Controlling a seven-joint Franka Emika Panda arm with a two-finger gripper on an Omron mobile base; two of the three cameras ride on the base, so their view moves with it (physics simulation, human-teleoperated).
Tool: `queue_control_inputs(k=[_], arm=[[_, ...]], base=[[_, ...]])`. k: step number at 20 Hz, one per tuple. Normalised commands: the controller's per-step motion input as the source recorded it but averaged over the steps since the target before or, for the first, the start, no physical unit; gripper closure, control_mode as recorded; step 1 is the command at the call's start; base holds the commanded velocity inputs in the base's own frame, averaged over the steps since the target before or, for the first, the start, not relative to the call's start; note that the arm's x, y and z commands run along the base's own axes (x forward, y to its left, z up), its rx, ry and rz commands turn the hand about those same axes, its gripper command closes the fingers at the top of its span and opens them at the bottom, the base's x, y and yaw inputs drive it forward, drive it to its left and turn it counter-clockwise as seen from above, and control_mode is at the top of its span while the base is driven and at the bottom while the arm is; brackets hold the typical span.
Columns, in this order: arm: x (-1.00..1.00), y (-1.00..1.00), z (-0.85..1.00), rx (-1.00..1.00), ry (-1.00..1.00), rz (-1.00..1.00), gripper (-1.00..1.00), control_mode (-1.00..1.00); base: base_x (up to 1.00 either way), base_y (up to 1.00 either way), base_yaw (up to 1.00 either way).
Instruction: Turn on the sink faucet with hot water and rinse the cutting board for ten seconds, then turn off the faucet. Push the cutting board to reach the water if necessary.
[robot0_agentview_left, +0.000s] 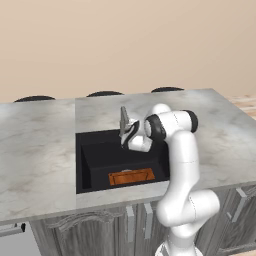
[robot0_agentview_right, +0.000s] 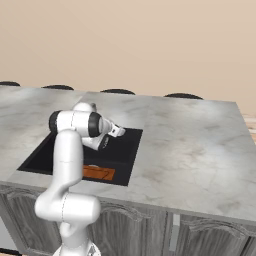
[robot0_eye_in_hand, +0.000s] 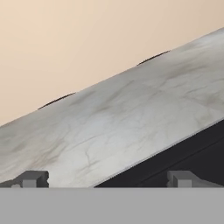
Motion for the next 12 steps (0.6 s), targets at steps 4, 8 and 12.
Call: queue_control_inputs(k=[4, 8, 12], arm=[[-0.18, -0.86, 0.0, 0.0, 0.0, 0.12, -1.0, -1.0], [-0.26, -0.8, 0.0, 0.0, 0.0, 0.12, -1.0, -1.0], [-0.29, -0.84, 0.0, 0.0, 0.0, 0.13, -1.0, -1.0]], base=[[0.0, 0.0, 0.0], [0.0, 0.0, 0.0], [0.0, 0.0, 0.0]])
